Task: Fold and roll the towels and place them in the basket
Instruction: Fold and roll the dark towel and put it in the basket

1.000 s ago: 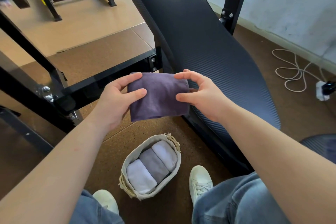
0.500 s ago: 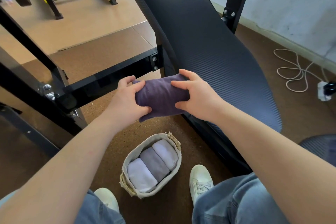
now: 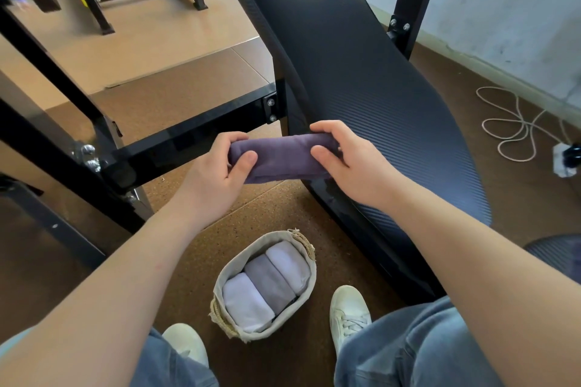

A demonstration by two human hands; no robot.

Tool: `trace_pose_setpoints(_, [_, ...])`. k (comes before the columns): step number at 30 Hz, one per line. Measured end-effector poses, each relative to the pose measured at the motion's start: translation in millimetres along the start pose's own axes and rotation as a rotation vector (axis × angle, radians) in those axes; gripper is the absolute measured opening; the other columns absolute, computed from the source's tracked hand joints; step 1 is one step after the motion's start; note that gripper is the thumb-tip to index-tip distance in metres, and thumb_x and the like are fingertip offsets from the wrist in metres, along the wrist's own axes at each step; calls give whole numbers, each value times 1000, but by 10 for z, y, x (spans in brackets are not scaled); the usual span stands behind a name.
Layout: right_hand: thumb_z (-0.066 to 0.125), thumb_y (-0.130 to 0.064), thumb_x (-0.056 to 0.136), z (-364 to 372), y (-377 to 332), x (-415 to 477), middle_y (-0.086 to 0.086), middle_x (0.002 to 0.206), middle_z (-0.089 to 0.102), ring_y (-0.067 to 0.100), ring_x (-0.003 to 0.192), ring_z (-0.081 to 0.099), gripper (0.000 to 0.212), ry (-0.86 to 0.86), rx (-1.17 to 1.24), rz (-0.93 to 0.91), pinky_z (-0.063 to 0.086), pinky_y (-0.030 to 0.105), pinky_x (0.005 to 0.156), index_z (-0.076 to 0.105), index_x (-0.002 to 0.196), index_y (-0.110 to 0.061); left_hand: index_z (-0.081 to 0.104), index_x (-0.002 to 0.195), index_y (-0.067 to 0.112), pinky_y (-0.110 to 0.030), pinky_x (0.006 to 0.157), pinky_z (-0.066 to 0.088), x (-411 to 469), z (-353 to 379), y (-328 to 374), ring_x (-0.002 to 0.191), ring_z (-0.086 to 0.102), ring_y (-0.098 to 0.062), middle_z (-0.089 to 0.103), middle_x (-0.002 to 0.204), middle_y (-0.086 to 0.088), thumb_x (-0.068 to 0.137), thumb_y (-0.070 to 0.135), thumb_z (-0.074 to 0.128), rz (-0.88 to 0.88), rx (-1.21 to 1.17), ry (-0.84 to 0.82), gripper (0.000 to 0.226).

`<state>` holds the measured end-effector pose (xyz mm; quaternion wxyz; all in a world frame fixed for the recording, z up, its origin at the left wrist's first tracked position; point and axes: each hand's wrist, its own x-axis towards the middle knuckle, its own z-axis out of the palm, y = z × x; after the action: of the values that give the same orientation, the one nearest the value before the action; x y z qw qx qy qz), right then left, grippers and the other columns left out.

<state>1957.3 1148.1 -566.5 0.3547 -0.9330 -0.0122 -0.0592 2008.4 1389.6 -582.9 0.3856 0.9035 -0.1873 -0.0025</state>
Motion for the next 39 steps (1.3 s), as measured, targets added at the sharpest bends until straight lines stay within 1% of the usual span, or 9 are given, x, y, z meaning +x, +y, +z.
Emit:
trace_pose_setpoints(7, [79, -44, 86, -41, 7, -25, -15, 126, 62, 4, 114, 62, 60, -232, 133, 3, 56, 28, 94, 56, 141, -35, 44, 138, 34, -21, 59, 59, -61, -115, -24, 72, 74, -8, 56, 117, 13, 95, 51, 57, -1, -156, -136, 49])
trace_pose_setpoints(10, [79, -41, 86, -90, 45, -26, -19, 115, 67, -3, 104, 62, 46, -265, 27, -56, 51, 16, 85, 63, 129, -36, 54, 130, 40, -28, 72, 62, -88, -141, -49, 83, 72, -10, 58, 114, 22, 85, 37, 78, 42, -76, -223, 51])
trace_pose_setpoints(15, [85, -29, 81, -128, 97, -38, -19, 103, 67, -9, 93, 61, 41, -245, -92, -96, 44, 11, 74, 65, 116, -36, 62, 115, 35, -27, 78, 60, -115, -127, -120, 93, 67, -6, 65, 104, 19, 83, 21, 83, 64, -50, -211, 40])
trace_pose_setpoints(18, [86, -33, 78, -117, 80, -27, -14, 100, 68, -2, 90, 64, 35, -355, -37, -36, 48, 16, 73, 64, 105, -35, 61, 113, 35, -19, 78, 55, -145, -118, -157, 97, 66, -5, 66, 103, 17, 82, 15, 84, 146, 0, -192, 44])
trace_pose_setpoints(22, [62, -56, 94, -55, 32, -75, 5, 97, 71, 16, 96, 67, 34, -513, 341, 203, 54, 36, 92, 72, 91, -25, 62, 109, 37, -13, 84, 53, -180, -92, -183, 102, 64, 0, 68, 104, 17, 80, 9, 84, 274, -7, -168, 46])
trace_pose_setpoints(26, [62, -35, 101, 113, 4, -60, 2, 114, 71, 19, 109, 69, 21, -556, 384, 338, 56, 43, 101, 66, 119, -24, 64, 110, 32, -13, 92, 50, -208, -1, -146, 112, 63, 0, 69, 114, 11, 78, 5, 84, 338, -45, -153, 47])
trace_pose_setpoints(30, [70, -10, 94, 147, 7, -67, 9, 127, 69, 29, 114, 71, 50, -702, 729, 495, 56, 49, 102, 54, 140, -23, 65, 109, 28, -18, 100, 44, -193, 50, -204, 125, 54, -9, 57, 130, 6, 73, 2, 86, 367, 77, -98, 50])
trace_pose_setpoints(33, [74, -7, 89, 217, 0, -83, 12, 129, 67, 32, 115, 70, 62, -661, 833, 469, 56, 48, 101, 48, 142, -26, 67, 108, 24, -21, 93, 41, -200, 94, -195, 121, 48, -20, 48, 129, -3, 71, 5, 89, 354, 167, 39, 47])
trace_pose_setpoints(39, [70, -7, 82, 307, -27, -124, 13, 122, 68, 33, 108, 69, 63, -636, 1098, 418, 55, 45, 90, 47, 137, -28, 58, 113, 22, -27, 75, 50, -232, 79, -111, 105, 47, -17, 42, 120, -3, 76, 3, 84, 350, 250, 162, 49])
